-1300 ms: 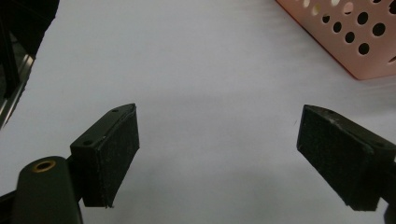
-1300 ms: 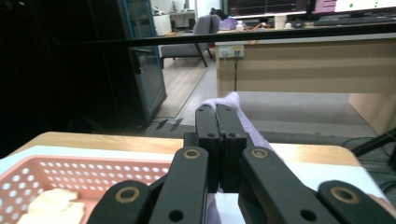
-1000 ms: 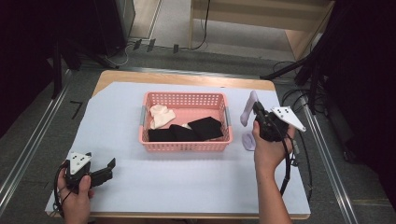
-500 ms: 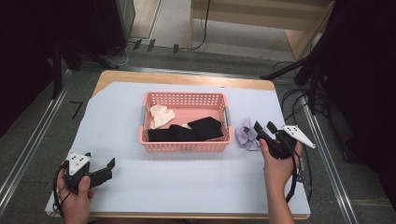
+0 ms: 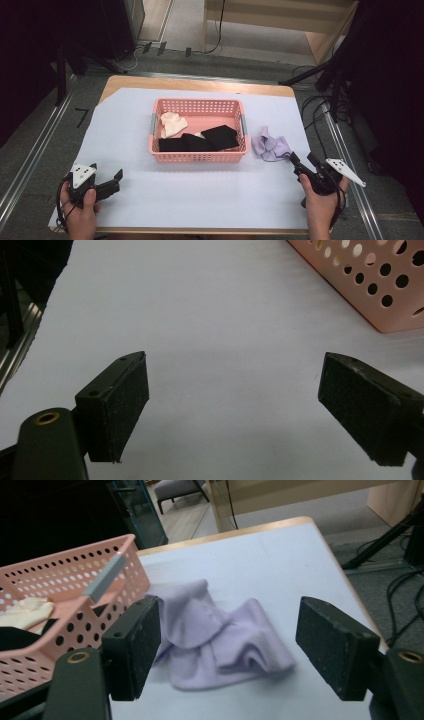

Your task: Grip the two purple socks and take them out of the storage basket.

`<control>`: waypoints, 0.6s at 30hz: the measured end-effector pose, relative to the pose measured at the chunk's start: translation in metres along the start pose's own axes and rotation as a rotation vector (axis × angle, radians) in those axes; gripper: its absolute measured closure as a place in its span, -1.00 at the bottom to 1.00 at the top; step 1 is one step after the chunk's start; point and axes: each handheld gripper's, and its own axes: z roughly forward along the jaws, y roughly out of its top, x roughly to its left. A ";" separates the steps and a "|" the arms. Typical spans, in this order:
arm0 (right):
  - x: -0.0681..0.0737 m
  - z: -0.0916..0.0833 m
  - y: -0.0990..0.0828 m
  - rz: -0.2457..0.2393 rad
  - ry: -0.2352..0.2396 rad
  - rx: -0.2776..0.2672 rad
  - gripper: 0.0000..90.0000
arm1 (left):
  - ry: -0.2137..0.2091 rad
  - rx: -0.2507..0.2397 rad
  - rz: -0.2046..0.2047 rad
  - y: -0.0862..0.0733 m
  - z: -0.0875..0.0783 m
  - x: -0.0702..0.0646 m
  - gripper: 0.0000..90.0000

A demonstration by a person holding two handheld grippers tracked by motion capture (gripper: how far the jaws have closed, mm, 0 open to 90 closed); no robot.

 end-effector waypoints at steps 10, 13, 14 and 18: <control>-0.027 -0.027 -0.017 -0.056 -0.017 0.017 -0.43 | 0.004 -0.018 -0.001 -0.001 -0.002 0.000 -0.69; -0.035 -0.035 -0.022 -0.044 -0.017 0.012 -0.43 | 0.003 -0.021 -0.014 -0.001 -0.002 0.001 -0.69; -0.037 -0.037 -0.024 -0.043 -0.018 0.010 -0.43 | 0.004 -0.018 -0.013 -0.001 -0.001 0.001 -0.69; -0.044 -0.046 -0.031 -0.025 -0.025 0.011 -0.41 | 0.005 -0.012 -0.006 -0.001 -0.001 0.000 -0.69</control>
